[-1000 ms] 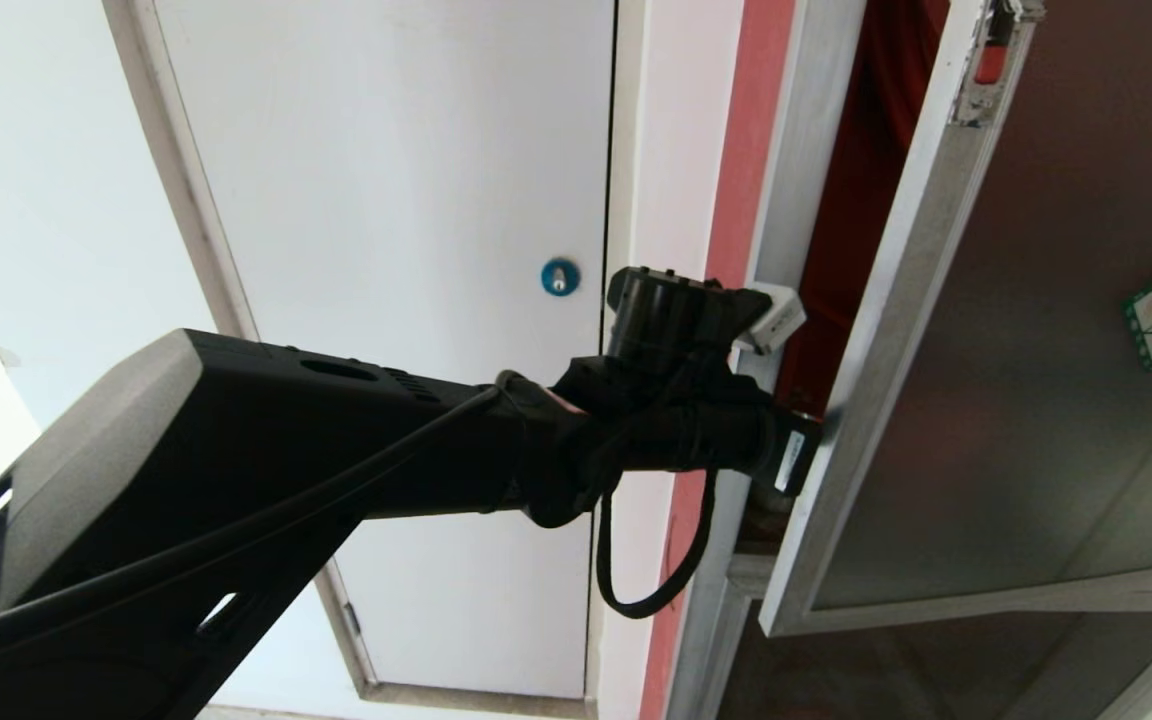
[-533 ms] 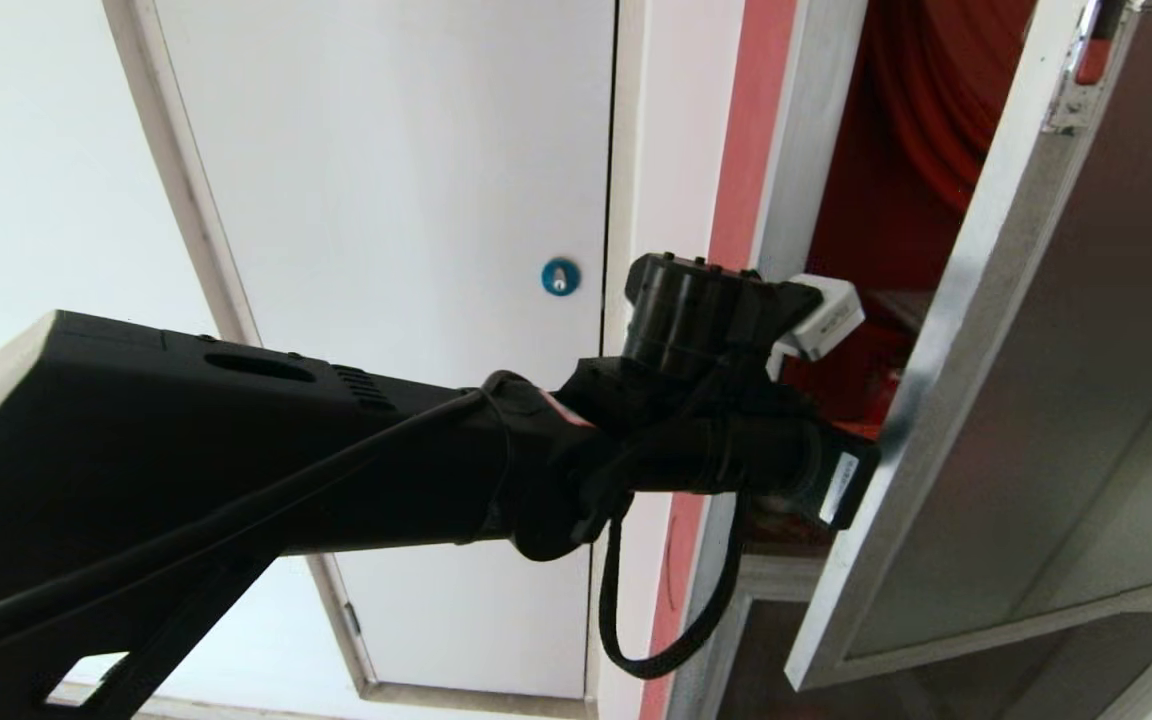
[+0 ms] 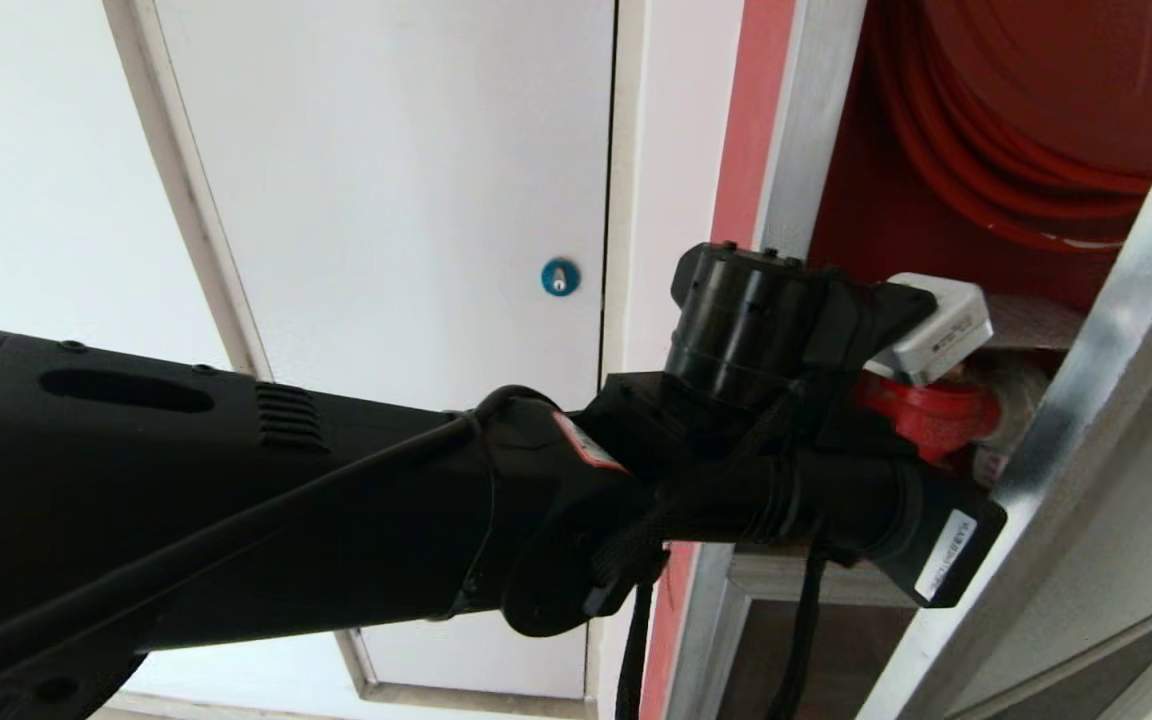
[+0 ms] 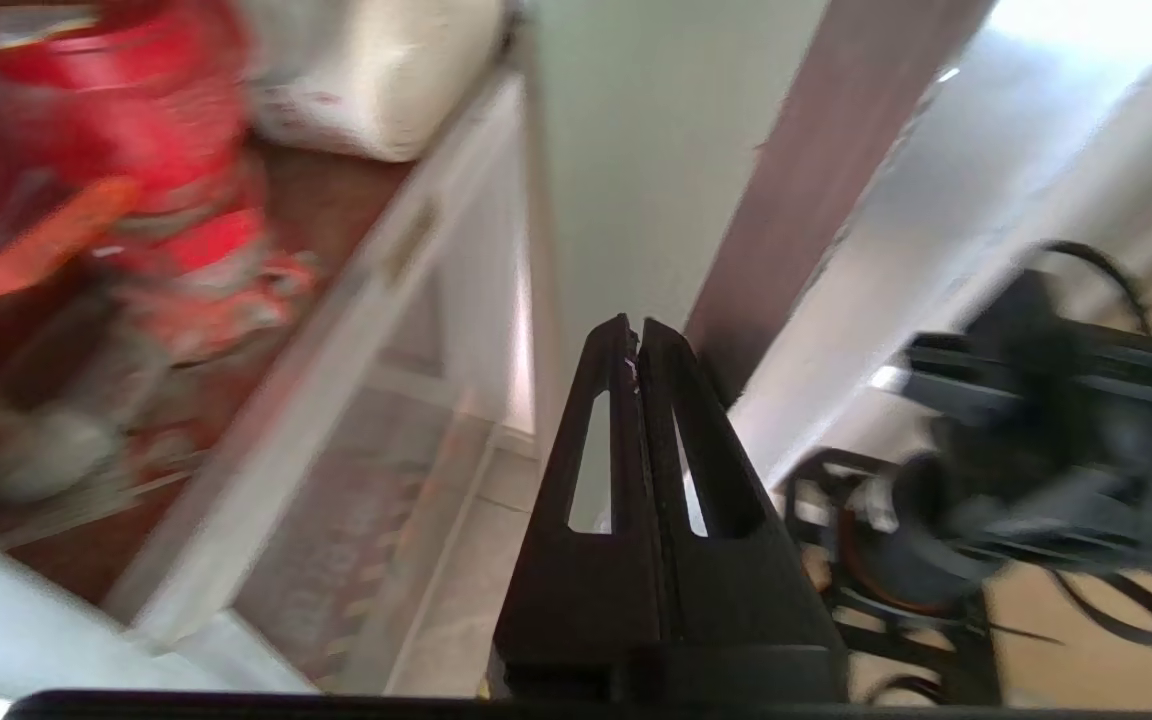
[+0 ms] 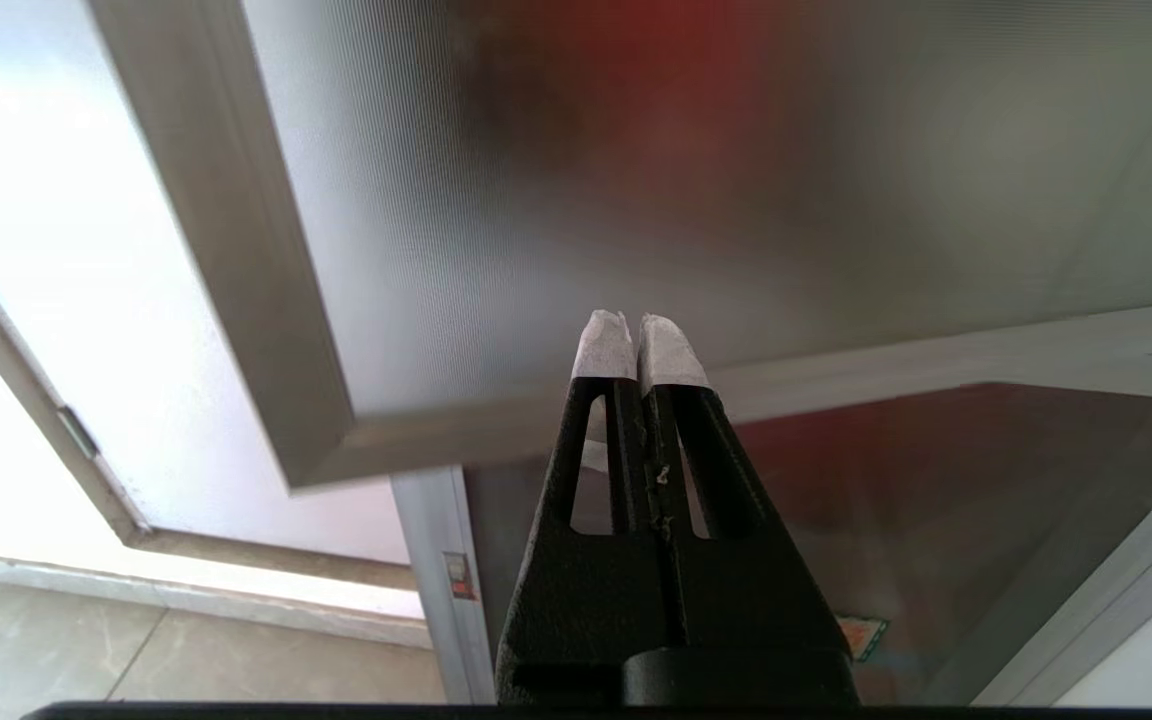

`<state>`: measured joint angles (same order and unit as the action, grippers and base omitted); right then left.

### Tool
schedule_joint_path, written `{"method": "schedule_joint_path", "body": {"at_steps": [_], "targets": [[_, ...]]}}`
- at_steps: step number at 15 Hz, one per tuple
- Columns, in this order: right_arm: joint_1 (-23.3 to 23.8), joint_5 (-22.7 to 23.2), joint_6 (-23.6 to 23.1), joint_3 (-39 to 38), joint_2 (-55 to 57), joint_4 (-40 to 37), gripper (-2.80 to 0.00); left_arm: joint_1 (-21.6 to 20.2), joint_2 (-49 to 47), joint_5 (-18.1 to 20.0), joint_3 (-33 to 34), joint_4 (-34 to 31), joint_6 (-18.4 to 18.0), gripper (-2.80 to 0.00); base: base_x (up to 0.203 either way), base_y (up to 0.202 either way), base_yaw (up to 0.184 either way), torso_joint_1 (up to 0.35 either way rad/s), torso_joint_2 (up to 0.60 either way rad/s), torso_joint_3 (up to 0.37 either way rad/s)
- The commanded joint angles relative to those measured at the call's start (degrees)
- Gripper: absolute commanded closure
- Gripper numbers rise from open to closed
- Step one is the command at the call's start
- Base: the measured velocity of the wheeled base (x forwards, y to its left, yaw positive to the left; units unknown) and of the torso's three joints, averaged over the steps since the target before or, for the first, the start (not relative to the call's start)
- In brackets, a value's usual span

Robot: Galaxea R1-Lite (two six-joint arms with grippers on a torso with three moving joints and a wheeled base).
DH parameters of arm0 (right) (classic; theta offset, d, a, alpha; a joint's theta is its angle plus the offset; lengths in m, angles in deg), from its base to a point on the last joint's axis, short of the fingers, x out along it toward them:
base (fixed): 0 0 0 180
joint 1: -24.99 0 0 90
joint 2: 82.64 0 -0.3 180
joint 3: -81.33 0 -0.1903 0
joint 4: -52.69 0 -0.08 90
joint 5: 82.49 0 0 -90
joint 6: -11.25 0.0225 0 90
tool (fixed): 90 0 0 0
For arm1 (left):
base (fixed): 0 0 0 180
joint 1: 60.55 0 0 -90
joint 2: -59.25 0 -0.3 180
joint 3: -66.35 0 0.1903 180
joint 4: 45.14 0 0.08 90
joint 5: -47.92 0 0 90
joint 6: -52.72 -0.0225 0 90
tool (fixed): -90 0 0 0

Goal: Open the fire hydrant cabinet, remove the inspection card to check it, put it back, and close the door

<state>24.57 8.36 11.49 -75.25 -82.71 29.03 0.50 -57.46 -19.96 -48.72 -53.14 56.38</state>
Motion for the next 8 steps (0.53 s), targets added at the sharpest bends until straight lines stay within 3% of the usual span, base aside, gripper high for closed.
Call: {"method": "schedule_joint_path", "body": {"at_steps": [1,8], "targets": [[-0.02,0.03,0.02,-0.02,0.05,0.03,0.0,1.08,1.52,0.11,0.76,0.1,-0.01,0.0,0.0,0.0,0.0,0.0,0.0,0.0],[-0.02,0.03,0.02,-0.05,0.03,0.0,0.0,4.23,1.78,0.17,1.8,0.09,-0.13,0.0,0.0,0.0,0.0,0.0,0.0,0.0]]}}
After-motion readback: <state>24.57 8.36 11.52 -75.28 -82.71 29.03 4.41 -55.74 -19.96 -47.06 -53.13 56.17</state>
